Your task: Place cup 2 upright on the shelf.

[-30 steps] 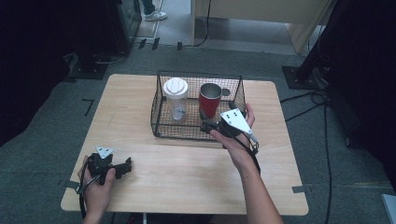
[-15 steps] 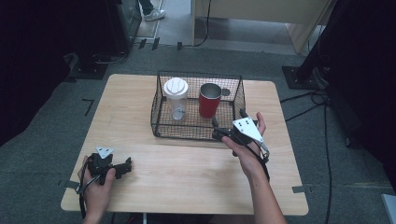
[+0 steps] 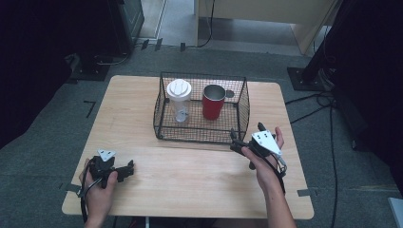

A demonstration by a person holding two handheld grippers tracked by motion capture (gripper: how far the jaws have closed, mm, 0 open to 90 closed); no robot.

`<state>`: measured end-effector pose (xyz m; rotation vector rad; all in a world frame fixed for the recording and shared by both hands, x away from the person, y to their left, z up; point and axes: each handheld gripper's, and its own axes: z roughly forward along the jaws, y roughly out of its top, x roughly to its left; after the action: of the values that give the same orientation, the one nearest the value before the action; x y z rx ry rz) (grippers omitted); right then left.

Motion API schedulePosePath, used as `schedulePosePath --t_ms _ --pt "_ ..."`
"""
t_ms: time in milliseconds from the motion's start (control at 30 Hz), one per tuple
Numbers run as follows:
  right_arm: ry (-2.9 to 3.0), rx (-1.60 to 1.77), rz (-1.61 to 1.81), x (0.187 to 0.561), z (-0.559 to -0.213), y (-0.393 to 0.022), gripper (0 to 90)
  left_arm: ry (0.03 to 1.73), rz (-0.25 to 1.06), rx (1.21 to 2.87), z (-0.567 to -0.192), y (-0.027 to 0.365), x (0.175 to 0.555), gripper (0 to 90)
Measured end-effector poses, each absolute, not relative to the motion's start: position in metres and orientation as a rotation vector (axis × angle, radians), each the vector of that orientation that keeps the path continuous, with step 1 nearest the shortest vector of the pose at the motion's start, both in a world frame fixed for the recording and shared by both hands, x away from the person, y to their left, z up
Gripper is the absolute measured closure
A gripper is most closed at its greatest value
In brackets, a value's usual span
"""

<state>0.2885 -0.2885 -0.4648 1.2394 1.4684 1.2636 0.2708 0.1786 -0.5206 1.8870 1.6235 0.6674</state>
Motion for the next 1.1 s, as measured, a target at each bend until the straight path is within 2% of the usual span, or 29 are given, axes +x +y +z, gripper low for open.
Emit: schedulePosePath --t_ms 567,1100 --pt "1.456 1.346 1.165 0.262 -0.507 -0.33 0.0 1.625 0.668 1.886 -0.521 0.178 0.271 0.0" --pt "1.451 1.397 1.088 0.241 -0.521 -0.361 0.0 1.623 0.668 1.889 -0.521 0.179 0.271 0.0"
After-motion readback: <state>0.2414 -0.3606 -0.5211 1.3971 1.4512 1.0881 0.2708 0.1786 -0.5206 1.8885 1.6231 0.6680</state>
